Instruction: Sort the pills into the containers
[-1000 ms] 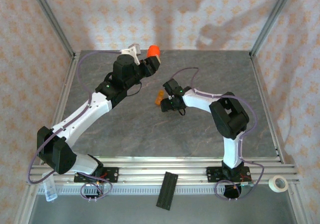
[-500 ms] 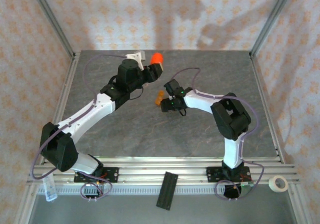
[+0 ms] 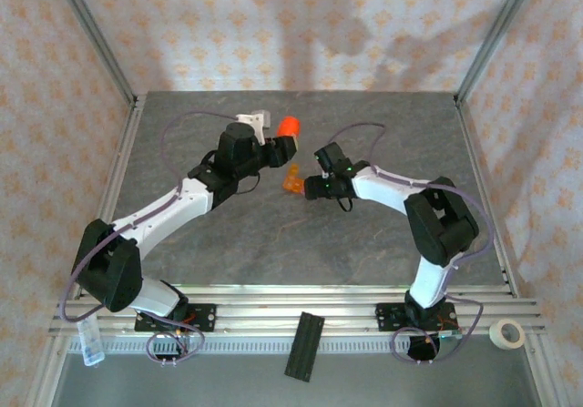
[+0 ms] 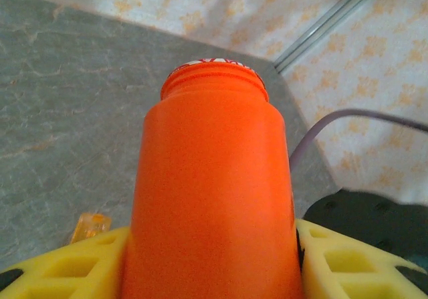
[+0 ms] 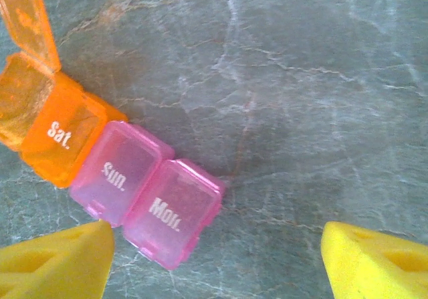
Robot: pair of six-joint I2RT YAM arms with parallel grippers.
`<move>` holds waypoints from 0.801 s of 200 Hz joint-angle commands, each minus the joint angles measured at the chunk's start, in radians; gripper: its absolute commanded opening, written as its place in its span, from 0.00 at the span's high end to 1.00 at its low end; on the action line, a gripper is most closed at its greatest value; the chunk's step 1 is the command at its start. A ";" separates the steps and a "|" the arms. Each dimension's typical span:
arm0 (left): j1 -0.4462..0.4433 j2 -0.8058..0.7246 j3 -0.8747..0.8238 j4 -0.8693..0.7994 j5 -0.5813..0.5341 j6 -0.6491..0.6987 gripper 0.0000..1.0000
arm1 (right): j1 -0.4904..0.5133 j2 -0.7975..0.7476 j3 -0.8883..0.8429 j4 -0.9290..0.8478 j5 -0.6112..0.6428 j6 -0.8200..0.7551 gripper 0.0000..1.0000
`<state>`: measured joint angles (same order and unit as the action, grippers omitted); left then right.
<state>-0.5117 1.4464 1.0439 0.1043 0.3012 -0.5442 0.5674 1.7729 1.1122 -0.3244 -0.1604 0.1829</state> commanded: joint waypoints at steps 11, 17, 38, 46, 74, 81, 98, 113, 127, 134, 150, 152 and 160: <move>-0.007 -0.009 -0.043 0.018 0.027 0.071 1.00 | -0.026 -0.054 -0.019 0.023 0.011 0.043 0.19; -0.007 -0.009 -0.049 0.008 0.032 0.080 1.00 | -0.030 -0.053 -0.016 0.021 0.012 0.050 0.19; -0.007 -0.006 -0.070 -0.011 0.036 0.093 1.00 | -0.042 -0.050 -0.007 0.010 0.015 0.078 0.20; -0.008 -0.004 -0.077 -0.016 0.035 0.099 1.00 | -0.044 -0.050 -0.003 0.008 0.017 0.088 0.20; -0.007 0.011 -0.091 -0.047 0.039 0.120 1.00 | -0.047 -0.043 0.019 -0.012 0.038 0.127 0.20; -0.007 0.018 -0.093 -0.054 0.043 0.125 1.00 | -0.047 -0.037 0.025 -0.021 0.047 0.141 0.20; -0.008 0.033 -0.100 -0.072 0.045 0.133 1.00 | -0.049 -0.032 0.029 -0.019 0.035 0.169 0.21; -0.007 0.049 -0.102 -0.090 0.046 0.141 1.00 | -0.049 -0.029 0.032 -0.018 0.021 0.182 0.21; -0.007 0.065 -0.098 -0.107 0.048 0.153 1.00 | -0.049 -0.030 0.035 -0.018 0.021 0.190 0.21; -0.007 0.072 -0.095 -0.120 0.046 0.159 1.00 | -0.049 -0.033 0.035 -0.016 0.019 0.194 0.21; -0.006 0.090 -0.079 -0.157 0.046 0.177 1.00 | -0.049 -0.029 0.042 -0.022 0.016 0.198 0.21; -0.007 0.092 -0.076 -0.161 0.046 0.181 1.00 | -0.049 -0.027 0.043 -0.022 0.016 0.198 0.21; -0.006 0.102 -0.070 -0.179 0.045 0.190 1.00 | -0.049 -0.021 0.048 -0.025 0.016 0.201 0.21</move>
<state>-0.5117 1.5280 0.9474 -0.0074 0.3347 -0.4080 0.5224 1.7473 1.1160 -0.3271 -0.1558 0.3534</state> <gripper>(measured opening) 0.515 0.791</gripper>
